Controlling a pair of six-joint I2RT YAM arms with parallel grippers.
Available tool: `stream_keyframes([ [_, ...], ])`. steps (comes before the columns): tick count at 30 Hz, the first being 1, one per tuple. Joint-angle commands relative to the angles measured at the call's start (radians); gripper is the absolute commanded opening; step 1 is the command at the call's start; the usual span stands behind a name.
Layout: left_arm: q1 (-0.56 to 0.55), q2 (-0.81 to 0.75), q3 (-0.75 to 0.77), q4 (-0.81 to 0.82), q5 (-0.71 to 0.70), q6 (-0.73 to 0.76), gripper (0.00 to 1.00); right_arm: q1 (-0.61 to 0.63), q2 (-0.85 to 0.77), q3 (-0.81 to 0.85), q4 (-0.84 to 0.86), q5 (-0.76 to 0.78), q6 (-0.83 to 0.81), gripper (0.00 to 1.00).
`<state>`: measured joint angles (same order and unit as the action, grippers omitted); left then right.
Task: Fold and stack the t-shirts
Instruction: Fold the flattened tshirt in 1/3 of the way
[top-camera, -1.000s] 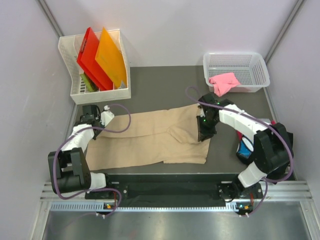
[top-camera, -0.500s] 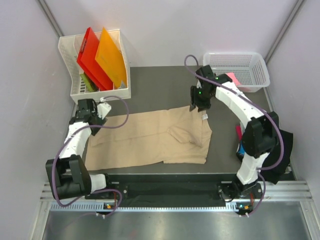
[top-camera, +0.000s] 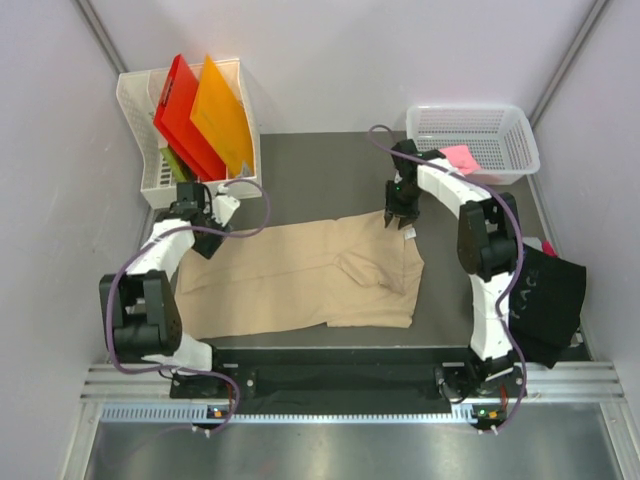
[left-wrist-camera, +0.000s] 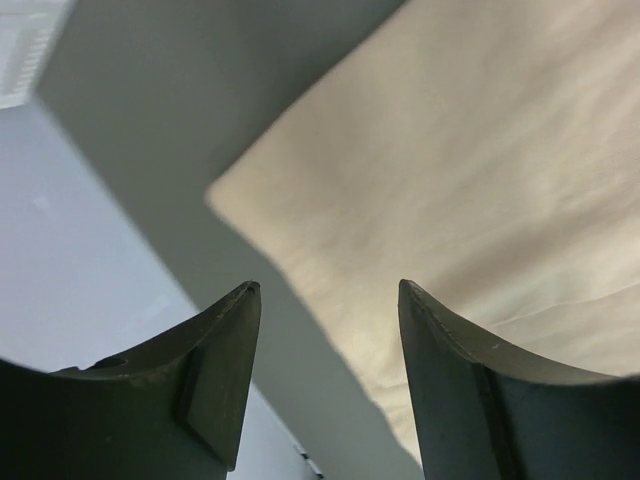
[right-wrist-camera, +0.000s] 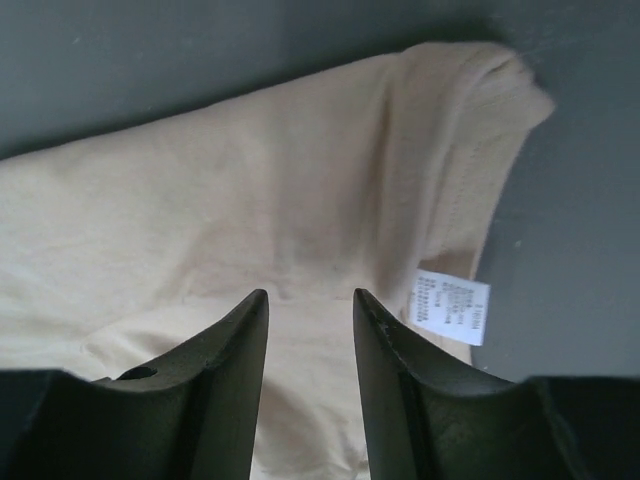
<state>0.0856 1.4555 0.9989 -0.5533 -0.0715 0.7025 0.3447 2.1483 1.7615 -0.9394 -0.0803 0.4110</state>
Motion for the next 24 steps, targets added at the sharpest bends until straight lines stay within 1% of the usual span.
stream_keyframes([
  [1, -0.037, 0.083, 0.049, 0.004, -0.014, -0.055, 0.61, -0.059, -0.001, 0.047, 0.042, 0.007, -0.015, 0.4],
  [7, -0.037, 0.238, 0.092, 0.046, -0.071, -0.089, 0.57, -0.104, 0.024, 0.007, 0.06, 0.002, -0.038, 0.39],
  [12, -0.037, 0.289, 0.133, 0.059, -0.097, -0.087, 0.56, -0.133, 0.044, -0.022, 0.071, -0.021, -0.054, 0.37],
  [15, -0.037, 0.316, 0.158, 0.059, -0.109, -0.084, 0.55, -0.138, 0.001, -0.019, 0.054, -0.03, -0.06, 0.36],
  [20, -0.035, 0.348, 0.145, 0.131, -0.163, -0.063, 0.55, -0.105, -0.154, -0.01, 0.099, -0.093, -0.028, 0.37],
  [23, -0.033, 0.381, 0.156, 0.162, -0.204, -0.069, 0.54, -0.063, -0.14, 0.033, 0.102, -0.143, -0.014, 0.38],
  [24, -0.03, 0.397, 0.168, 0.156, -0.212, -0.084, 0.54, -0.05, -0.128, 0.05, 0.102, -0.188, -0.012, 0.38],
])
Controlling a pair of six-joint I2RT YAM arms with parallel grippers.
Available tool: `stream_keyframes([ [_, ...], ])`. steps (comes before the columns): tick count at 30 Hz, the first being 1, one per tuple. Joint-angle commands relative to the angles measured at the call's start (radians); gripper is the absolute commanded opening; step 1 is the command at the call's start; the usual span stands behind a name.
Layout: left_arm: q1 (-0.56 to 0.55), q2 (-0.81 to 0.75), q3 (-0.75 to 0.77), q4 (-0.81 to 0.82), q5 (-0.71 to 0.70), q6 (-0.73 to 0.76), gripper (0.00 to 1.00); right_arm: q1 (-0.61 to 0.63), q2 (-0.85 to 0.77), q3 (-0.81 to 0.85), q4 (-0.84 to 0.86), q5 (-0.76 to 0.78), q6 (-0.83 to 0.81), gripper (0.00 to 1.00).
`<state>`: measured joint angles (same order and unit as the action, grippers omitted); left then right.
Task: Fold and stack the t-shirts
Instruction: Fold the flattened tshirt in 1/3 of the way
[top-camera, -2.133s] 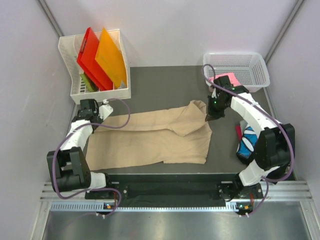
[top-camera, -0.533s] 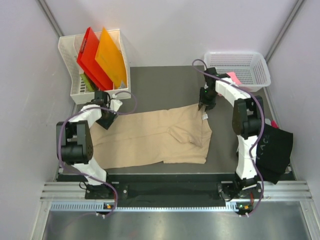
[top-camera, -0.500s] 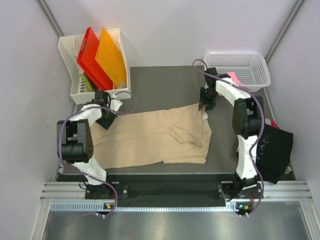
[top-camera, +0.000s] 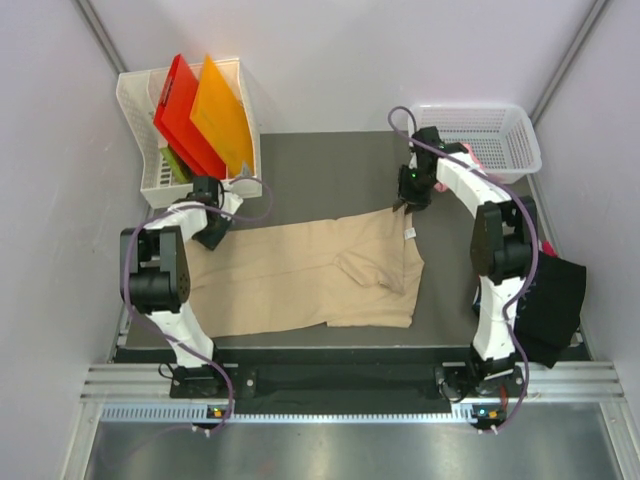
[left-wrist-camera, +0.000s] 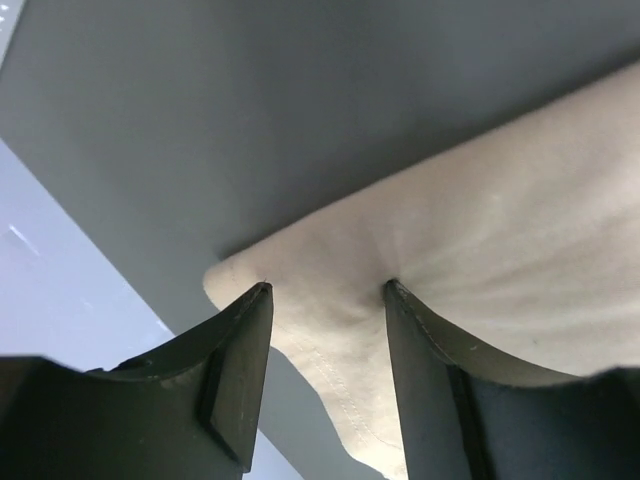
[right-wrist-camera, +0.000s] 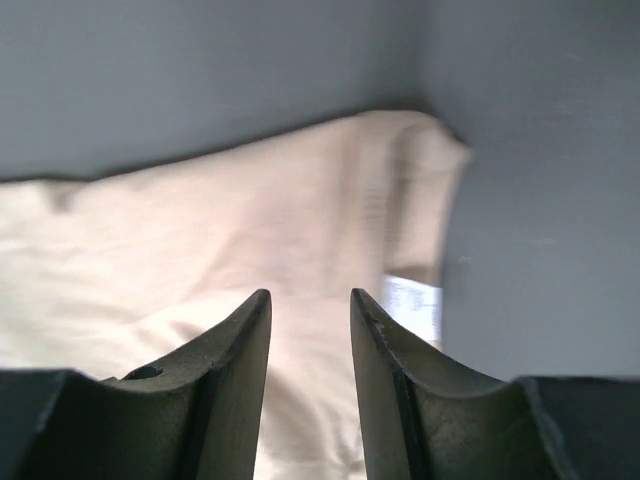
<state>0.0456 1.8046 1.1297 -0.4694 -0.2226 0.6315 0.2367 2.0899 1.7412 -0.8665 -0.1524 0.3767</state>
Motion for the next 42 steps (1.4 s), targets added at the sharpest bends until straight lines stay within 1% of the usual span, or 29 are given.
stream_keyframes([
  [1, 0.01, 0.052, 0.068, 0.058, -0.055, -0.024, 0.53, 0.084, -0.039, 0.076, 0.027, -0.122, 0.021, 0.38],
  [4, 0.01, 0.026, 0.126, -0.017, -0.021, -0.072, 0.53, 0.127, 0.004, 0.073, 0.021, -0.107, 0.01, 0.37],
  [8, 0.007, -0.05, 0.125, -0.095, 0.058, -0.095, 0.52, 0.135, 0.077, 0.061, 0.012, -0.095, 0.007, 0.36],
  [11, 0.008, -0.143, 0.044, -0.115, 0.092, -0.096, 0.52, 0.133, 0.133, 0.102, -0.022, -0.043, 0.007, 0.36],
  [12, 0.008, -0.186, 0.021, -0.121, 0.13, -0.099, 0.52, 0.133, 0.146, 0.138, -0.038, -0.026, 0.008, 0.36],
  [14, 0.005, -0.226, -0.047, -0.143, 0.17, -0.096, 0.52, 0.131, 0.176, 0.165, -0.066, -0.013, 0.019, 0.35],
  [16, 0.007, -0.255, -0.117, -0.13, 0.19, -0.082, 0.52, 0.131, 0.193, 0.198, -0.081, -0.007, 0.03, 0.35],
  [19, 0.008, -0.225, -0.168, -0.118, 0.16, -0.049, 0.52, 0.131, 0.197, 0.205, -0.081, 0.004, 0.05, 0.35],
  [22, 0.019, -0.163, -0.183, -0.091, 0.123, -0.013, 0.52, 0.131, 0.2, 0.184, -0.068, 0.011, 0.057, 0.35],
  [23, 0.025, -0.127, -0.183, -0.059, 0.103, 0.0, 0.52, 0.133, 0.202, 0.172, -0.065, 0.022, 0.057, 0.35],
  [25, 0.046, -0.084, -0.156, -0.049, 0.074, 0.013, 0.51, 0.13, 0.209, 0.164, -0.06, 0.025, 0.056, 0.35],
  [26, 0.056, -0.032, -0.142, -0.048, 0.068, 0.019, 0.51, 0.131, 0.21, 0.156, -0.051, 0.027, 0.056, 0.34],
  [29, 0.105, 0.057, -0.073, -0.043, 0.04, 0.028, 0.48, 0.13, 0.216, 0.141, -0.031, 0.03, 0.057, 0.34],
  [32, 0.148, 0.113, -0.006, -0.029, 0.016, 0.034, 0.47, 0.128, 0.22, 0.13, -0.025, 0.028, 0.054, 0.34],
  [36, 0.171, 0.148, 0.053, -0.002, -0.015, 0.042, 0.46, 0.118, 0.216, 0.104, -0.006, 0.031, 0.05, 0.34],
  [39, 0.181, 0.15, 0.053, 0.015, -0.038, 0.048, 0.45, 0.108, 0.219, 0.089, -0.003, 0.03, 0.039, 0.34],
  [41, 0.181, 0.115, 0.067, -0.014, -0.023, 0.027, 0.45, 0.102, 0.222, 0.075, 0.0, 0.03, 0.03, 0.34],
  [42, 0.178, 0.092, 0.074, -0.032, 0.015, 0.017, 0.45, 0.101, 0.225, 0.072, 0.001, 0.03, 0.028, 0.34],
])
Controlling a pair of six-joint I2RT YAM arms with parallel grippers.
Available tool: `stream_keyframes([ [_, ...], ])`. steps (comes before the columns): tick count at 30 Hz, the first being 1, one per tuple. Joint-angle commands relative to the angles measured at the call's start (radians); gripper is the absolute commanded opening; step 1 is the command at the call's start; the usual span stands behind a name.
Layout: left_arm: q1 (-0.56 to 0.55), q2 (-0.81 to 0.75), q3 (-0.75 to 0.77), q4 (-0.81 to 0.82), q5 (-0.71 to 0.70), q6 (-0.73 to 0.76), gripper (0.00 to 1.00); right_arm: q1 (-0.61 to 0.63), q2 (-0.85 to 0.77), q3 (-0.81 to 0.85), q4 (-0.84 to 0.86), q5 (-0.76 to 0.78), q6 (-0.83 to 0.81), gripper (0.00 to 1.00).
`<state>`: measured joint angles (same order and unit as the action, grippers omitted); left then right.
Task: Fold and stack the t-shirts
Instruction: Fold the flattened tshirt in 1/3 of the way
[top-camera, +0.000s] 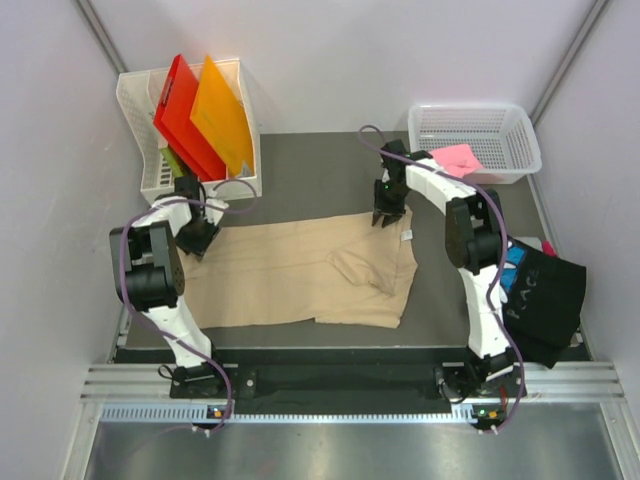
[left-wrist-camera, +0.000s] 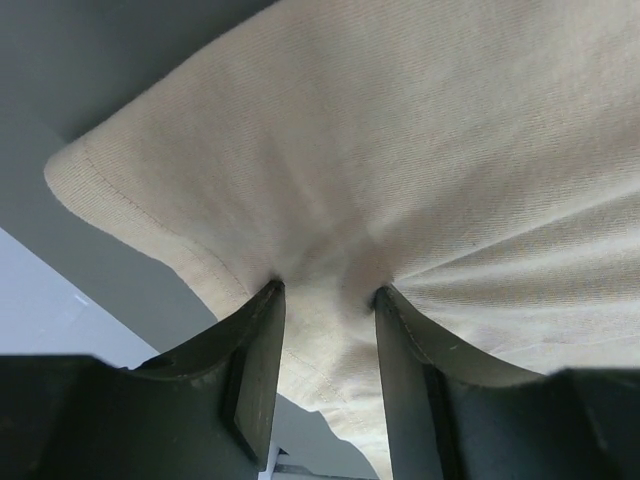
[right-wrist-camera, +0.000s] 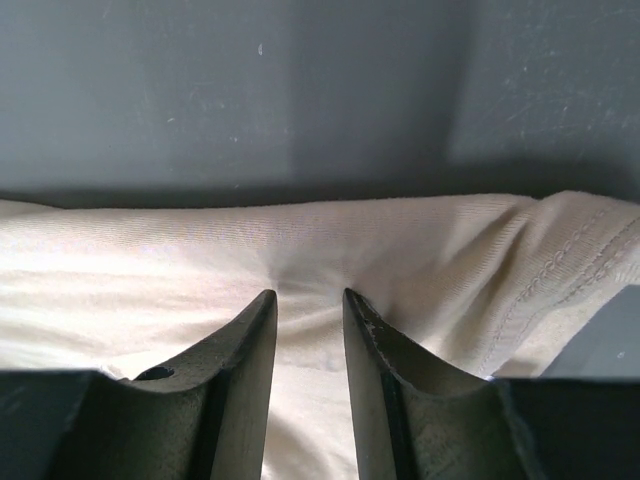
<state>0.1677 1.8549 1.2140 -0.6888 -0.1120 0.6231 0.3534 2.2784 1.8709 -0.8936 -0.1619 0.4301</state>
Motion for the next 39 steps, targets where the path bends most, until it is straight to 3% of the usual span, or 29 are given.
stream_keyframes([
  [1, 0.052, -0.023, -0.001, 0.151, -0.075, 0.008, 0.45, -0.016, 0.039, -0.055, 0.03, 0.044, -0.033, 0.34],
  [4, -0.026, -0.194, 0.027, 0.088, -0.002, 0.018, 0.48, -0.019, 0.049, -0.03, 0.027, 0.058, -0.05, 0.33],
  [10, -0.423, -0.4, 0.03, -0.037, 0.106, 0.027, 0.5, -0.019, 0.073, 0.019, 0.016, 0.041, -0.059, 0.33],
  [11, -0.523, -0.402, 0.007, -0.029, 0.107, 0.02, 0.5, -0.019, 0.073, 0.016, 0.021, 0.038, -0.059, 0.33],
  [17, -0.817, -0.341, -0.021, 0.083, 0.101, -0.074, 0.48, -0.016, 0.046, -0.05, 0.053, 0.016, -0.05, 0.33],
  [26, -1.012, -0.232, -0.021, 0.32, 0.014, -0.174, 0.45, -0.014, 0.01, -0.104, 0.085, -0.002, -0.056, 0.33],
  [31, -1.122, -0.137, 0.007, 0.348, -0.092, -0.238, 0.44, -0.016, 0.004, -0.119, 0.094, -0.007, -0.062, 0.33],
  [39, -1.165, 0.027, 0.111, 0.255, -0.068, -0.353, 0.44, -0.017, 0.004, -0.131, 0.11, -0.01, -0.067, 0.33],
])
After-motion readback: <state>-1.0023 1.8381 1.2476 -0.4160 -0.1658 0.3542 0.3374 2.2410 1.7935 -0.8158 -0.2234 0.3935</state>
